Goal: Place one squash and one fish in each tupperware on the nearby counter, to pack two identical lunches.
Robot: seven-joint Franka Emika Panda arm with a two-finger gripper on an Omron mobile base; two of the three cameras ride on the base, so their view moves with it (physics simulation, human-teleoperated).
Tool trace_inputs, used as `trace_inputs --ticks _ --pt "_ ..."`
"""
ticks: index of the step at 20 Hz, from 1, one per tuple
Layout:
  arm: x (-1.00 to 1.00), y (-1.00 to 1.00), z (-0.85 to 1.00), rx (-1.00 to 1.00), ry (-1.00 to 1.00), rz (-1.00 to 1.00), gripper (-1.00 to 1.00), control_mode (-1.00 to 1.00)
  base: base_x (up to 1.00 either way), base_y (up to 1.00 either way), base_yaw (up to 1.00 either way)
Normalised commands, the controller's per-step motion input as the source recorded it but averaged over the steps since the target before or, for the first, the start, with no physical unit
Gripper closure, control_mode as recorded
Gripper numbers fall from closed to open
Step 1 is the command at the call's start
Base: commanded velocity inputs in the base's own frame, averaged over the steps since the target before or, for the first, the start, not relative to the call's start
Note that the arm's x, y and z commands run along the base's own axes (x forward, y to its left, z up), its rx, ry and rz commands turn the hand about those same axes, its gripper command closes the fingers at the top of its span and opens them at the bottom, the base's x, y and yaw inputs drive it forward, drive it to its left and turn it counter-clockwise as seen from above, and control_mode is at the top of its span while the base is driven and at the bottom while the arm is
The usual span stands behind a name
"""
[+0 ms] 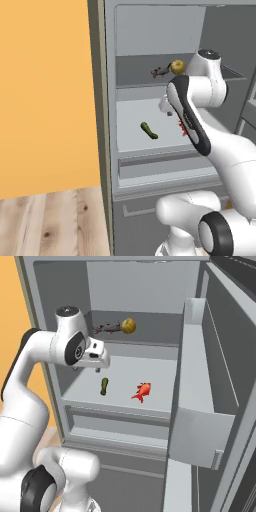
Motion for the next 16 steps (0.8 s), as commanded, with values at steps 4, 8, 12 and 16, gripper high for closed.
trace_inputs --ticks 4,8,12,16 --pt "-0.06 -0.22 0.69 0.00 -0.27 0.00 -1.00 -1.00 0.00 0.00 0.00" --pt "0.00 -0.18 0.66 0.00 -0.28 0.00 -1.00 -1.00 0.00 0.00 0.00" --pt "0.00 -0.33 0.56 0.00 -0.30 -0.02 -1.00 -1.00 0.00 0.00 0.00" --pt "0.00 -0.26 0.42 0.00 -0.23 -0.05 -1.00 -1.00 0.00 0.00 0.00"
